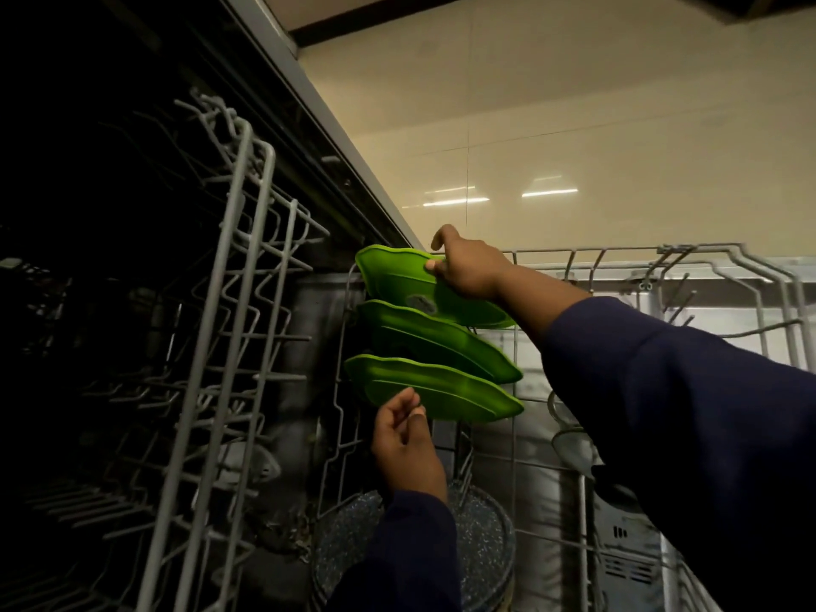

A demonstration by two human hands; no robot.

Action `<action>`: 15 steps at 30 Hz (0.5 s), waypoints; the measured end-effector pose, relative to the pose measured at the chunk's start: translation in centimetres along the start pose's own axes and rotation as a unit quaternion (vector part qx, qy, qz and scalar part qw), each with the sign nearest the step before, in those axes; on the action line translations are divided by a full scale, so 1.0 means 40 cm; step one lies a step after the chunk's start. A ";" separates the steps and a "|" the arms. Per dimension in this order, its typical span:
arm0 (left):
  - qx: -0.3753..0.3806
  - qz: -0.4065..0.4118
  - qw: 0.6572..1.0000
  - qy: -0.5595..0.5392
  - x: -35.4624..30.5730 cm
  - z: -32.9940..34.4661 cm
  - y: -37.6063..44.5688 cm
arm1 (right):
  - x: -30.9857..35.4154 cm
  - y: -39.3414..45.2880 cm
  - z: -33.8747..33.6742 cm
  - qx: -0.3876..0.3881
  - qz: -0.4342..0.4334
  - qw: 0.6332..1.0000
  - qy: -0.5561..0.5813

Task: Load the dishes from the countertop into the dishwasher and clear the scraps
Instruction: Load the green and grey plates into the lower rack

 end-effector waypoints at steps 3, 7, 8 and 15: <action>0.001 0.006 1.000 0.009 0.005 0.000 0.009 | -0.019 -0.004 -0.006 0.005 0.003 1.000 -0.014; 0.002 -0.002 1.000 0.020 0.019 -0.003 0.010 | -0.072 -0.027 -0.004 -0.012 0.015 0.998 -0.060; 0.006 -0.004 1.000 0.022 0.023 0.001 0.009 | -0.084 -0.035 0.004 -0.007 0.015 0.997 -0.073; 0.010 0.009 1.000 0.028 0.024 0.021 0.016 | -0.102 -0.028 0.067 0.008 0.029 0.998 -0.057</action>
Point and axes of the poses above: each hand's wrist, its own y-axis towards the middle knuckle, its own z-axis out of the palm, x = y × z, the point moved 3 cm from there along y, towards the middle knuckle
